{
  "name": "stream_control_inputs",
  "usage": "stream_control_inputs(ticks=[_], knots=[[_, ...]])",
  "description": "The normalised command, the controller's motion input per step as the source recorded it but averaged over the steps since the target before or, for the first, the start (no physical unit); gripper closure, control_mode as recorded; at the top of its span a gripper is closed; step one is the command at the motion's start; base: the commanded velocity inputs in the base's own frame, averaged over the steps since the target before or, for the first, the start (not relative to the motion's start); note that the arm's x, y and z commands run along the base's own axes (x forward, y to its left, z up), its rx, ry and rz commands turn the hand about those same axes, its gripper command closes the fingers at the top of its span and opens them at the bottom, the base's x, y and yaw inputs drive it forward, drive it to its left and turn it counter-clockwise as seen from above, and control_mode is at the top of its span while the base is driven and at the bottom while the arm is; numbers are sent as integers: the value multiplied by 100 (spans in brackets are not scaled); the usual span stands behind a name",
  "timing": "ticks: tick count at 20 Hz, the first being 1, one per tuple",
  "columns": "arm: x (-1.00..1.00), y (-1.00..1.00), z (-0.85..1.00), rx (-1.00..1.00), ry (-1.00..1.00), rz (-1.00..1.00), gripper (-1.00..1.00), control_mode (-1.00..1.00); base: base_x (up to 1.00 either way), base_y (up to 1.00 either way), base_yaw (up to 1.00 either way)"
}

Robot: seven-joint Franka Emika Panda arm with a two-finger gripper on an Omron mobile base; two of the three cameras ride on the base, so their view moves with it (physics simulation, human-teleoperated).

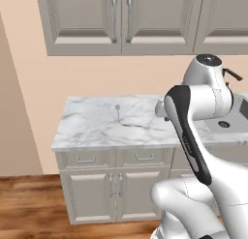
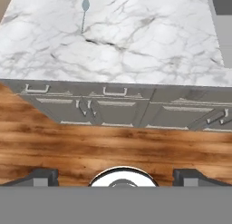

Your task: Organize the utensils by type. Pick up the wooden spoons from the counter and place them in the open cabinet. Then pick up the metallic utensils from the counter and place them in the open drawer.

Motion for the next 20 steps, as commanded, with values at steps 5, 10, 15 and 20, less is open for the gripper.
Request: stream_control_inputs(ticks=[5,10,15,20], knots=[[0,0,0,0,0,0,-100,100,0,47,-29],[0,0,0,0,0,0,-100,100,2,68,-17],[0,0,0,0,0,0,-100,100,22,65,-6],[0,0,0,0,0,0,-100,100,17,4,0]])
